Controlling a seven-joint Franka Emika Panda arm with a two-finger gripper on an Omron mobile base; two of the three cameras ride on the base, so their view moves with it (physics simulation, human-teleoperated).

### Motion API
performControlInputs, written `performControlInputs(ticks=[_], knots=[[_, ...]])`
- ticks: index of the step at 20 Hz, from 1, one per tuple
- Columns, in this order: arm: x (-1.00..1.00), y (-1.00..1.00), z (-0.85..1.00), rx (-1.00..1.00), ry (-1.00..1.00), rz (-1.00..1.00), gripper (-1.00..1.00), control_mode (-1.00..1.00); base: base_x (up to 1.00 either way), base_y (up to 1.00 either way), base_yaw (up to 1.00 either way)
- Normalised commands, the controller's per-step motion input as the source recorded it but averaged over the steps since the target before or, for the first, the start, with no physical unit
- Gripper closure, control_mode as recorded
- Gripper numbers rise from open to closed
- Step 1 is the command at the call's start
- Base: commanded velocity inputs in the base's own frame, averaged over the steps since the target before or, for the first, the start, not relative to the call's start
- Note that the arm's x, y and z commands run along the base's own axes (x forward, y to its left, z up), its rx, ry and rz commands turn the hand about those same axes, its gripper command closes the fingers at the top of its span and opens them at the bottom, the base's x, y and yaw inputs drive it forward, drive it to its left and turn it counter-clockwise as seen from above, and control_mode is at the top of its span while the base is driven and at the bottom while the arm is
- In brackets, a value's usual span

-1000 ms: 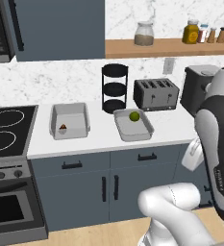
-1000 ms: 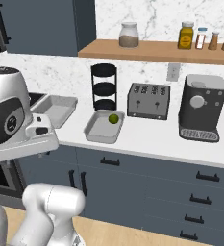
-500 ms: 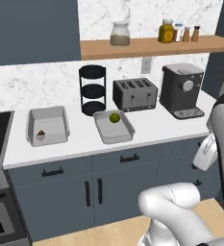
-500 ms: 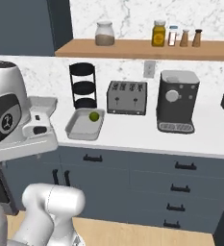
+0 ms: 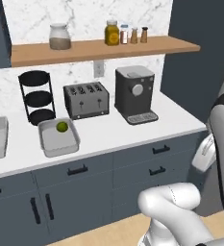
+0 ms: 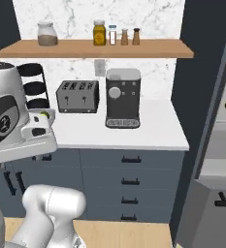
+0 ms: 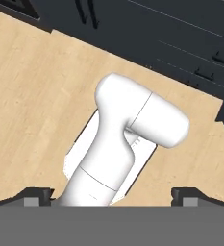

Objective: Place one lime and one chicken drumstick in each tupperware on the nearby counter, to pack two identical lunches.

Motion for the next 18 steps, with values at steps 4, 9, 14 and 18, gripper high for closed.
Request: performControlInputs(ticks=[4,9,14,18], knots=[[0.00,0.00,0.00,0.00,0.00,0.00,-1.00,1.00,0.01,-1.00,-0.03],[0.00,0.00,0.00,0.00,0.00,0.00,-1.00,1.00,0.01,-1.00,0.15],[0.00,0.00,0.00,0.00,0.00,0.00,-1.00,1.00,0.00,-1.00,0.30],[0.00,0.00,0.00,0.00,0.00,0.00,-1.00,1.00,0.00,-1.00,0.27]])
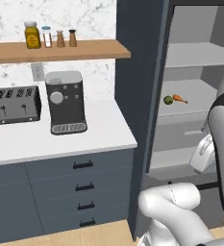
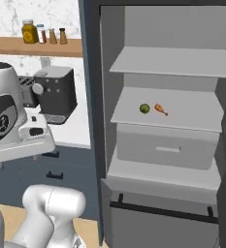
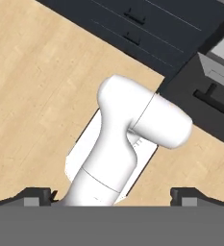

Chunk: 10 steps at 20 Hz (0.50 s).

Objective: Place one lime and one chicken drumstick in each tupperware on the nearby counter, to pack two identical lunches.

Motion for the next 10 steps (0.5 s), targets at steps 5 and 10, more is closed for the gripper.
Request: performControlInputs(ticks=[5,10], knots=[[0.00,0.00,0.00,0.00,0.00,0.00,-1.00,1.00,0.00,-0.81,0.15],[0.00,0.00,0.00,0.00,0.00,0.00,-1.00,1.00,0.03,-0.29,0.01]])
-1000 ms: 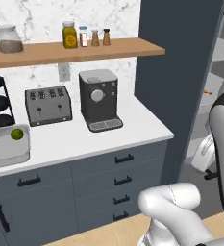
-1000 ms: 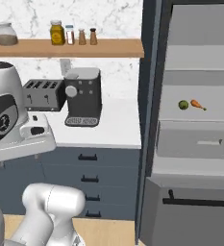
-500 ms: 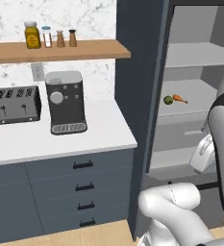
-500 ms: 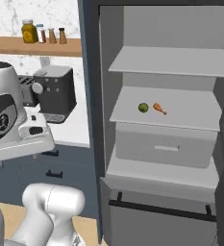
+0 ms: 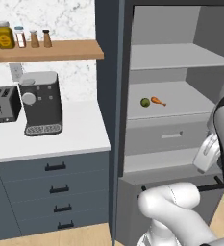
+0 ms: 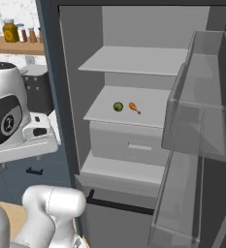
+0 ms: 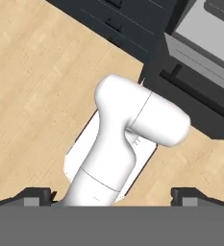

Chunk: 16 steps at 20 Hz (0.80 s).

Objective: Place one lime and one chicken drumstick in each tupperware on the nearby counter, to pack two identical lunches.

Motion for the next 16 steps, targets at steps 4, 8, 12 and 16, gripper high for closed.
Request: performControlInputs(ticks=[4,8,12,16], knots=[[0.18,-0.54,0.00,0.10,0.04,0.00,-1.00,-1.00,0.04,-0.06,0.00],[0.55,-1.00,-0.04,0.12,0.07,0.00,-1.00,-1.00,0.00,0.00,0.00],[0.95,-0.78,-0.23,0.03,0.01,0.00,-1.00,-1.00,0.00,0.00,0.00],[1.00,-0.45,-0.32,0.05,-0.06,-0.03,-1.00,-1.00,0.00,0.00,0.00]])
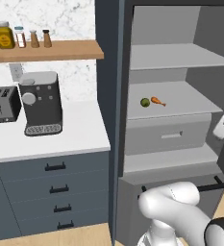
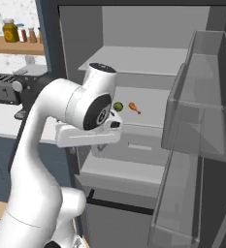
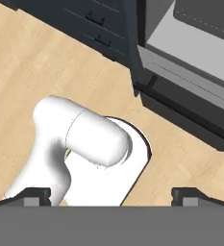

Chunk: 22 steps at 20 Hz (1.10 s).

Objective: Place one lime and one chicken drumstick in each tupperware on the nearby counter, to pack two identical lunches.

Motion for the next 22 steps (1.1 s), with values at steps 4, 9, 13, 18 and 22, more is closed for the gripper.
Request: performControlInputs(ticks=[4,9,13,18,22], knots=[[1.00,-0.11,-0.03,0.10,-0.18,-0.01,-1.00,-1.00,0.00,0.00,0.00],[1.00,0.04,0.00,0.10,-0.32,0.00,-1.00,-1.00,0.00,0.00,0.00],[0.96,0.09,-0.06,-0.07,-0.34,-0.07,-1.00,-1.00,0.00,0.00,0.00],[0.87,0.00,-0.17,-0.04,-0.13,-0.04,-1.00,-1.00,0.00,0.00,0.00],[0.65,-0.01,0.00,0.08,0.07,0.00,-1.00,-1.00,0.00,0.00,0.00]])
